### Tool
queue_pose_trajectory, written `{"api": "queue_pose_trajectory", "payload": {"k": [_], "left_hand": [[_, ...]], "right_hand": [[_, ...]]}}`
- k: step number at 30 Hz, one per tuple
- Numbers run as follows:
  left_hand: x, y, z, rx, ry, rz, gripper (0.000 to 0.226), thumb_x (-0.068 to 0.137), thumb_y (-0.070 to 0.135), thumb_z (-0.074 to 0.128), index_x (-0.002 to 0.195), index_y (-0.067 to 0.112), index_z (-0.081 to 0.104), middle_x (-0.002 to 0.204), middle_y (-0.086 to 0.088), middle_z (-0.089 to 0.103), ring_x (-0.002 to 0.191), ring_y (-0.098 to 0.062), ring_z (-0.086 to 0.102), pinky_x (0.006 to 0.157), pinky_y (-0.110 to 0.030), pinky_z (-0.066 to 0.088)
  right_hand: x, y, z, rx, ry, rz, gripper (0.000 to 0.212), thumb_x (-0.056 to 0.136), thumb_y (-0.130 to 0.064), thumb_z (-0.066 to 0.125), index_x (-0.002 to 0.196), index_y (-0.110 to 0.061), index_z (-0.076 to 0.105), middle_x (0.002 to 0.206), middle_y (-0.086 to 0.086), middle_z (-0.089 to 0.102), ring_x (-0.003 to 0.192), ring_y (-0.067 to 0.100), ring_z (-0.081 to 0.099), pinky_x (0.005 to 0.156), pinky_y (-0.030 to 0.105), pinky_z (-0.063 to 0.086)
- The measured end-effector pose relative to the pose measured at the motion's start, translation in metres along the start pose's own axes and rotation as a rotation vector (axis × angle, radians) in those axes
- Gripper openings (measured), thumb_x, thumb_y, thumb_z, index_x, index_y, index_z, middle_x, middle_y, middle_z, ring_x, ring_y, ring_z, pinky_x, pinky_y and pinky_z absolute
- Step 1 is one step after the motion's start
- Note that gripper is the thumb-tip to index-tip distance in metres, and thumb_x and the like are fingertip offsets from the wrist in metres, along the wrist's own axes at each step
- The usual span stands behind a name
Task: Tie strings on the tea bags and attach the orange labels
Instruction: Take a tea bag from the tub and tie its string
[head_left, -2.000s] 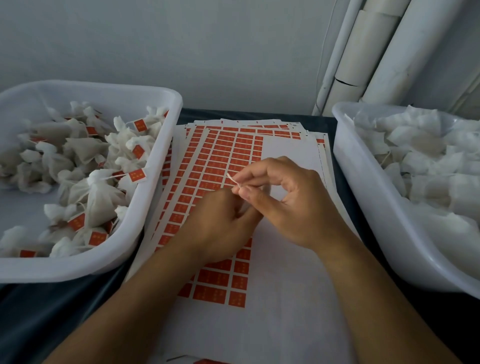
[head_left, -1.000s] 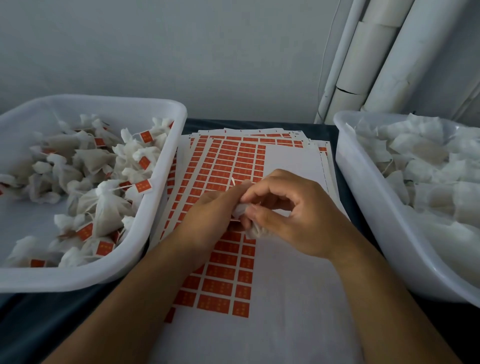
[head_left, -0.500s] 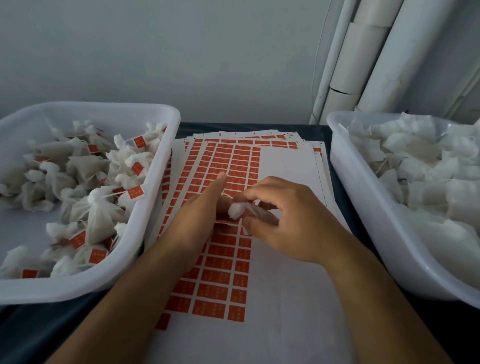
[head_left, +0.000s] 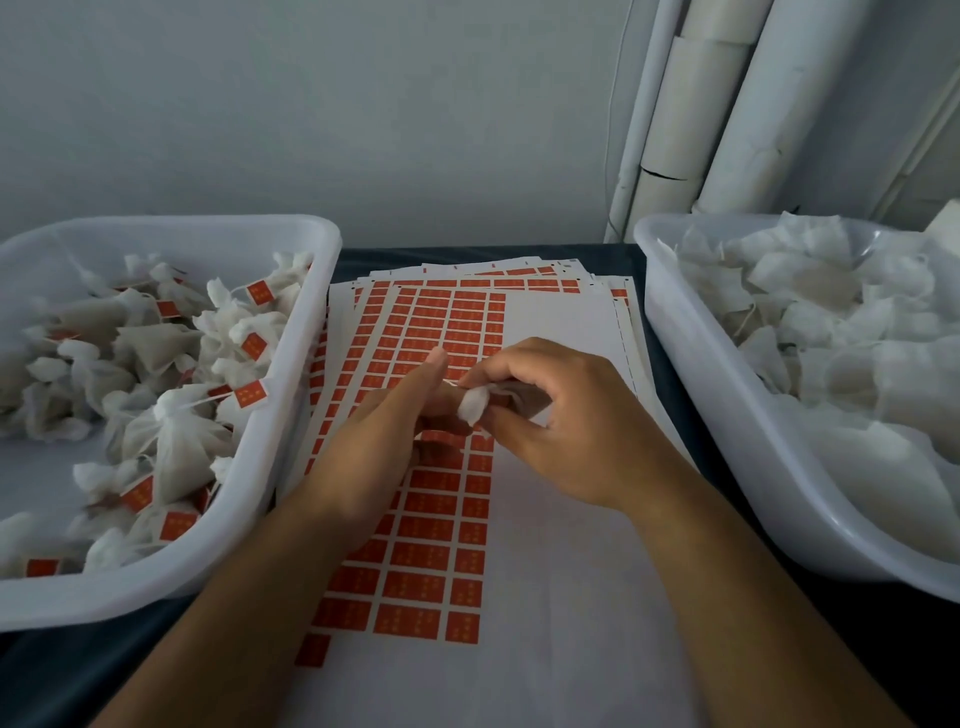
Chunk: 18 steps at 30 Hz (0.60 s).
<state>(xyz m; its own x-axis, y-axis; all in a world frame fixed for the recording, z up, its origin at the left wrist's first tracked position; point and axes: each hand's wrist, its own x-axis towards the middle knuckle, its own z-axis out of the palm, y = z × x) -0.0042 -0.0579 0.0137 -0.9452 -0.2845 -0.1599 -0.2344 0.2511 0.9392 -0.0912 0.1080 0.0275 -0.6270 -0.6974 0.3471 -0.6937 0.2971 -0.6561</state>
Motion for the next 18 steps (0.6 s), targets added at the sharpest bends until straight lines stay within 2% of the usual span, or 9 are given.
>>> {"api": "queue_pose_trajectory", "payload": {"k": [5,7,10,12,14,16,18], "left_hand": [[0.001,-0.002,0.003,0.048,0.045,-0.008,0.067,0.083,0.085,0.023,0.105,0.047,0.074,0.106,0.019,0.074,0.107,-0.009,0.068,0.108,-0.051,0.044],[0.002,-0.003,0.002,0.004,0.038,-0.004,0.062,0.085,0.082,0.027,0.106,0.046,0.074,0.105,0.015,0.075,0.107,-0.013,0.069,0.107,-0.051,0.046],[0.003,-0.005,0.000,-0.148,-0.042,-0.009,0.053,0.095,0.067,0.036,0.114,0.034,0.074,0.112,0.004,0.075,0.109,-0.020,0.070,0.101,-0.048,0.052],[0.003,-0.004,-0.002,-0.224,-0.113,-0.021,0.043,0.101,0.053,0.043,0.117,0.029,0.074,0.112,0.001,0.074,0.105,-0.018,0.071,0.089,-0.036,0.058],[0.002,-0.001,-0.001,-0.290,-0.161,-0.045,0.035,0.100,0.046,0.051,0.114,0.026,0.076,0.107,-0.001,0.074,0.093,-0.012,0.072,0.080,-0.027,0.057],[0.001,0.001,-0.001,-0.347,-0.189,-0.062,0.033,0.093,0.047,0.060,0.110,0.025,0.078,0.106,-0.002,0.073,0.087,-0.011,0.071,0.078,-0.026,0.057],[0.000,0.002,-0.001,-0.395,-0.207,-0.082,0.034,0.089,0.046,0.066,0.111,0.023,0.078,0.113,-0.006,0.071,0.089,-0.013,0.070,0.080,-0.029,0.058]], "right_hand": [[0.001,0.002,0.002,0.082,0.022,0.043,0.019,0.093,-0.036,0.074,0.111,-0.027,0.073,0.108,-0.018,0.071,0.100,0.001,0.065,0.086,0.011,0.052],[0.001,0.002,0.003,0.099,0.033,0.046,0.016,0.094,-0.036,0.074,0.108,-0.029,0.072,0.106,-0.018,0.071,0.098,0.002,0.066,0.086,0.011,0.052],[0.001,0.000,0.002,0.127,0.067,0.023,0.011,0.094,-0.033,0.073,0.104,-0.028,0.072,0.100,-0.018,0.070,0.093,0.003,0.067,0.084,0.014,0.053],[0.000,0.000,-0.001,0.159,0.069,0.010,0.006,0.094,-0.030,0.074,0.100,-0.028,0.072,0.095,-0.019,0.069,0.089,0.004,0.067,0.080,0.014,0.052],[-0.001,0.000,-0.004,0.176,0.045,0.007,0.004,0.094,-0.027,0.074,0.097,-0.029,0.072,0.092,-0.019,0.069,0.088,0.005,0.068,0.079,0.013,0.052],[-0.001,0.000,-0.008,0.188,0.022,0.002,0.005,0.094,-0.025,0.073,0.097,-0.029,0.072,0.092,-0.019,0.070,0.089,0.004,0.069,0.079,0.011,0.051],[-0.001,0.000,-0.010,0.220,0.010,0.000,0.007,0.094,-0.022,0.073,0.097,-0.029,0.073,0.091,-0.019,0.072,0.091,0.004,0.070,0.079,0.009,0.050]]}}
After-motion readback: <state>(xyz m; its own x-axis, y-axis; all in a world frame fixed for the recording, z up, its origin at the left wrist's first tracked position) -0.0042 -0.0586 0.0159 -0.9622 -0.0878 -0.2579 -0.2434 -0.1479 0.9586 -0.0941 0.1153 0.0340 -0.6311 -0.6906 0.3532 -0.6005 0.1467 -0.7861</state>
